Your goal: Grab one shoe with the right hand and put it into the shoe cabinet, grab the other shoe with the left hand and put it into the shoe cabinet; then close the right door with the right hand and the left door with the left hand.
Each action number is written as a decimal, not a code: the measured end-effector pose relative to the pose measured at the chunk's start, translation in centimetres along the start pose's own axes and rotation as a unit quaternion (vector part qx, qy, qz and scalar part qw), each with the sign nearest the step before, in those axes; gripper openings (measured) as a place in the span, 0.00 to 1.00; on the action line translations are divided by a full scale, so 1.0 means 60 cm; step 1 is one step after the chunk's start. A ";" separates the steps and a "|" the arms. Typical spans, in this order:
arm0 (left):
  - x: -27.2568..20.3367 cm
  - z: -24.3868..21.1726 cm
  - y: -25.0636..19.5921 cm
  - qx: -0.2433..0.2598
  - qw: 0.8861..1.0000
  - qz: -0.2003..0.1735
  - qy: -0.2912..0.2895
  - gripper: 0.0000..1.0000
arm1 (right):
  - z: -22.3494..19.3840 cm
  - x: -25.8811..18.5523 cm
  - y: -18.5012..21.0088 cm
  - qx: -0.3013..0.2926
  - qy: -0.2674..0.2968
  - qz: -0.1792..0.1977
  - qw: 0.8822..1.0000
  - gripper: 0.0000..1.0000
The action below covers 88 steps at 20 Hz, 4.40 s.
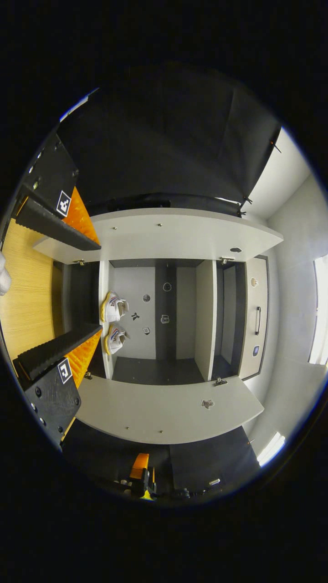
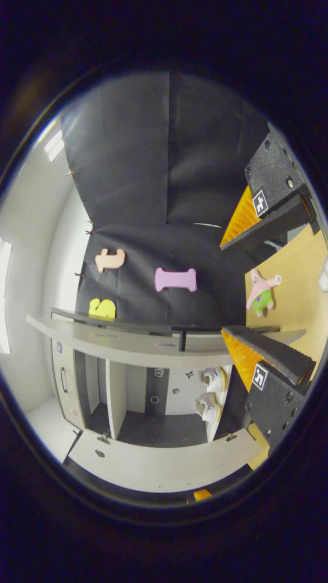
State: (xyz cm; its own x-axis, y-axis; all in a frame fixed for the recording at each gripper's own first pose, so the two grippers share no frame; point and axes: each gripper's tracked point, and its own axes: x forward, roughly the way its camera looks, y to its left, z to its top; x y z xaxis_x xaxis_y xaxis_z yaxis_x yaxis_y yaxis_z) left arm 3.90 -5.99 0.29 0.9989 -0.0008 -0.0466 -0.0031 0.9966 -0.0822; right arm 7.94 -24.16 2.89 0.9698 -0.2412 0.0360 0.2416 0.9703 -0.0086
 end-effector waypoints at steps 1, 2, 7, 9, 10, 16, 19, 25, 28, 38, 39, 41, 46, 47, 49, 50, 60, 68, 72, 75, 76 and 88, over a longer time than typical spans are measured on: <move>-0.001 -0.006 -0.001 0.001 1.000 0.000 0.005 0.96 | -0.002 0.014 -0.003 0.003 0.003 0.001 1.000 1.00; -0.004 -0.008 -0.003 0.002 1.000 0.001 0.008 0.96 | -0.005 0.029 -0.004 0.006 0.009 0.004 1.000 1.00; -0.013 -0.012 -0.010 -0.005 1.000 0.003 0.010 0.96 | -0.002 0.081 0.020 0.030 0.016 0.033 0.999 1.00; -0.016 -0.016 -0.009 -0.005 1.000 0.006 0.013 0.96 | -0.003 0.087 0.017 0.029 0.014 0.036 0.999 0.99; -0.017 -0.016 -0.009 -0.006 1.000 0.008 0.013 0.96 | 0.000 0.085 0.028 0.028 0.013 0.053 0.998 0.97; -0.016 -0.021 -0.011 -0.011 1.000 0.008 0.015 0.96 | 0.003 0.083 0.041 0.018 0.019 0.058 0.998 0.98; -0.017 -0.017 -0.006 -0.008 1.000 0.010 0.013 0.96 | 0.002 0.079 0.060 0.021 0.018 0.064 0.998 0.98; -0.027 -0.018 0.014 -0.004 1.000 0.021 0.021 0.97 | 0.003 0.063 0.143 0.021 0.020 0.113 0.993 0.98; -0.033 -0.021 0.029 -0.001 0.999 0.029 0.023 0.96 | 0.003 0.058 0.209 0.027 0.022 0.149 0.988 0.98; -0.045 -0.018 0.059 -0.004 0.999 0.033 0.026 1.00 | 0.027 0.024 0.361 0.027 0.004 0.213 0.977 0.94; -0.047 -0.016 0.062 -0.004 0.999 0.033 0.024 0.96 | 0.028 0.017 0.361 0.026 0.002 0.212 0.977 0.94; -0.048 -0.016 0.070 -0.004 0.999 0.031 0.022 0.96 | 0.030 0.002 0.364 0.027 0.004 0.210 0.977 0.99; -0.044 -0.005 0.125 -0.004 0.999 0.043 0.018 0.96 | 0.027 -0.057 0.368 0.022 0.008 0.204 0.979 0.99; -0.041 -0.001 0.145 0.006 0.999 0.051 0.013 0.96 | 0.023 -0.071 0.371 0.019 0.009 0.202 0.979 0.99; -0.029 0.007 0.184 0.016 0.998 0.065 0.007 0.96 | 0.012 -0.102 0.376 0.013 0.013 0.200 0.980 0.99; -0.021 0.008 0.201 0.016 0.998 0.067 0.006 0.96 | 0.005 -0.117 0.380 0.013 0.017 0.201 0.979 0.99; 0.107 0.038 0.369 0.024 0.994 0.103 -0.019 0.96 | -0.074 -0.239 0.403 0.013 0.072 0.175 0.982 0.99; 0.184 0.039 0.388 0.041 0.994 0.102 -0.019 0.93 | -0.090 -0.277 0.382 0.021 0.083 0.142 0.986 0.99; 0.180 0.045 0.376 0.039 0.994 0.101 -0.024 0.92 | -0.094 -0.277 0.374 0.021 0.084 0.144 0.986 0.99; 0.177 0.046 0.353 0.042 0.994 0.101 -0.022 0.92 | -0.097 -0.277 0.370 0.021 0.086 0.153 0.984 0.94; 0.174 0.047 0.345 0.047 0.993 0.103 -0.024 0.90 | -0.096 -0.275 0.368 0.022 0.085 0.156 0.984 0.94; 0.201 0.041 0.136 0.034 0.997 0.066 -0.016 0.87 | -0.102 -0.229 0.279 0.012 0.087 0.208 0.974 0.94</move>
State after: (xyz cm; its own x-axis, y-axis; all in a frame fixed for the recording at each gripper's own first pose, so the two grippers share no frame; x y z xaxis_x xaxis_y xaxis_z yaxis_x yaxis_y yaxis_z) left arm 16.02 2.36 1.52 0.9911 0.1314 -0.0211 -0.1316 0.9913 -0.0094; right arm -1.13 -4.73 -3.88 0.9750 0.1754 -0.1365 -0.1719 0.9844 0.0373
